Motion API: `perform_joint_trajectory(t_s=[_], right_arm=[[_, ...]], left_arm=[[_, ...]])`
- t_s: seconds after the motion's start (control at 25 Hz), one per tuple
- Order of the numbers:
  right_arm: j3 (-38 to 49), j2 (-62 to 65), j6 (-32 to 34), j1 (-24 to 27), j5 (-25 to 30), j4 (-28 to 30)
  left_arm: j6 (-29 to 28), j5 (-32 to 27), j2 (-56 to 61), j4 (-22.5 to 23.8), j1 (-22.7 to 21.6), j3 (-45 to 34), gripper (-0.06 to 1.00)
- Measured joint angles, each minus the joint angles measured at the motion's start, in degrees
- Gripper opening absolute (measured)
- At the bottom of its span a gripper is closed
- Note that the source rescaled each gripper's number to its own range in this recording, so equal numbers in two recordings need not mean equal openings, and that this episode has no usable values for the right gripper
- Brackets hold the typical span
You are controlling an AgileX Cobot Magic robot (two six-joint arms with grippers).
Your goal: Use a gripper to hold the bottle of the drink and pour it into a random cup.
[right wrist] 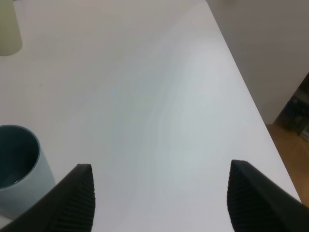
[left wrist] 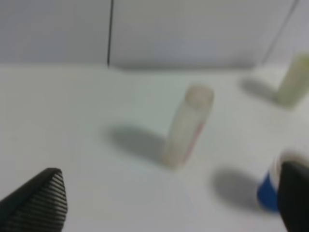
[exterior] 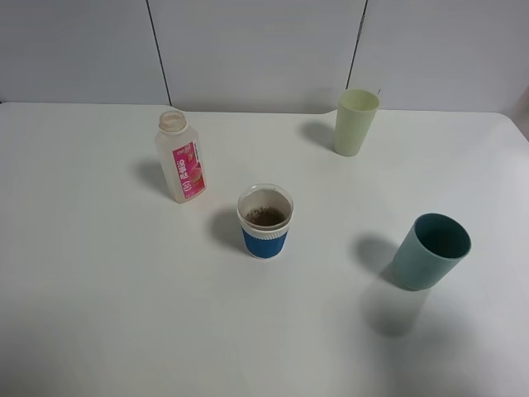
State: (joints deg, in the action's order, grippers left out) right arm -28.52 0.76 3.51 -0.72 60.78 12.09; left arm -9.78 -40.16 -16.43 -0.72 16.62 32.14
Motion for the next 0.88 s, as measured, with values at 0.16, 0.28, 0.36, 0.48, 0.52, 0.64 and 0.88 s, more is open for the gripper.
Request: perform_joint_trajectory(t_s=[0.16,0.28,0.36,0.48,0.52,0.64,0.88], right_arm=[[0.0,0.0,0.0,0.0,0.0,0.0],[0.0,0.0,0.0,0.0,0.0,0.0],[0.0,0.0,0.0,0.0,0.0,0.0],[0.0,0.0,0.0,0.0,0.0,0.0],[0.0,0.0,0.0,0.0,0.0,0.0],[0.0,0.0,0.0,0.0,0.0,0.0],[0.0,0.0,0.0,0.0,0.0,0.0]], left_arm=[[5.1,-6.0,2.3,-2.6,0.0,0.0,0.8],[7.1,-8.4,6.2,-4.4,0.0,0.0,0.8],[7.5,-9.2,9.2,-4.8,0.0,0.0,0.8],[7.9,-10.7,13.5,-4.8,0.0,0.0,0.8],[7.9,-11.5,14.8,-4.8,-0.1,0.0,0.8],[7.9,-14.3,16.5,-4.8,-1.8,0.2,0.8],[8.5,-18.8,16.7,-4.4,-8.3,1.5,0.8]])
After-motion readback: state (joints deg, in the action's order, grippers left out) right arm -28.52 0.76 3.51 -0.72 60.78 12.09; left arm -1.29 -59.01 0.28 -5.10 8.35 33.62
